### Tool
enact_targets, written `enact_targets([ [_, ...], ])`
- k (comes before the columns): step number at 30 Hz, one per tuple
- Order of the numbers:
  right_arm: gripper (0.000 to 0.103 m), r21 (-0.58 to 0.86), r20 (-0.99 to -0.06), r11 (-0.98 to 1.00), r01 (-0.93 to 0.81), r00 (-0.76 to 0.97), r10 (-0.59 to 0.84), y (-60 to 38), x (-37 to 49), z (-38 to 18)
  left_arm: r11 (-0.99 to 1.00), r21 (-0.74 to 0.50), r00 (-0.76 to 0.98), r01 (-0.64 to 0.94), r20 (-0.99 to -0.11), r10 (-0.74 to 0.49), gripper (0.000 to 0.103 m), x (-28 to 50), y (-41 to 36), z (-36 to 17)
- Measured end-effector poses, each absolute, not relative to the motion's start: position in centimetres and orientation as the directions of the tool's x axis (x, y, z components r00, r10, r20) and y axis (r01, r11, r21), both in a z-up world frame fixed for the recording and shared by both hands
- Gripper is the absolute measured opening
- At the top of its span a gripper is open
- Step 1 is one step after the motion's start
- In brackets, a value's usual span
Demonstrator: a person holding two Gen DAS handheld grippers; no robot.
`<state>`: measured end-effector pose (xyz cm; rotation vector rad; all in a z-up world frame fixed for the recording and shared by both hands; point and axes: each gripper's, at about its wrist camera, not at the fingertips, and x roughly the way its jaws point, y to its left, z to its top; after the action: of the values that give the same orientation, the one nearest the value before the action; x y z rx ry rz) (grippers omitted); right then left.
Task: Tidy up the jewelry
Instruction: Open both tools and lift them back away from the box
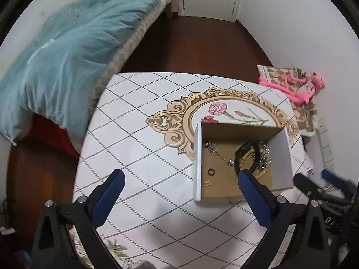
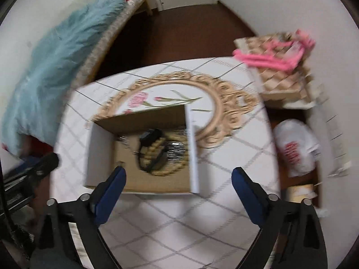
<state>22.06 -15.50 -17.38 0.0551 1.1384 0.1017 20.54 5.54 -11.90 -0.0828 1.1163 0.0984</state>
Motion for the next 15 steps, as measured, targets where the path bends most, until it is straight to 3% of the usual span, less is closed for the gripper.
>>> enact_targets([
  [4, 0.101, 0.011, -0.897, 0.999, -0.046, 0.441, 0.030, -15.9, 20.8, -16.6, 0.993, -0.017, 0.435, -0.119, -0.900, 0.036, 0.103, 19.3, 4.9, -11.9],
  [15, 0.102, -0.019, -0.857, 0.999, -0.036, 0.515, 0.002, -16.5, 16.1, -11.8, 0.991, -0.004, 0.502, -0.134, -0.862, 0.065, 0.103, 14.8, 3.6, -7.4],
])
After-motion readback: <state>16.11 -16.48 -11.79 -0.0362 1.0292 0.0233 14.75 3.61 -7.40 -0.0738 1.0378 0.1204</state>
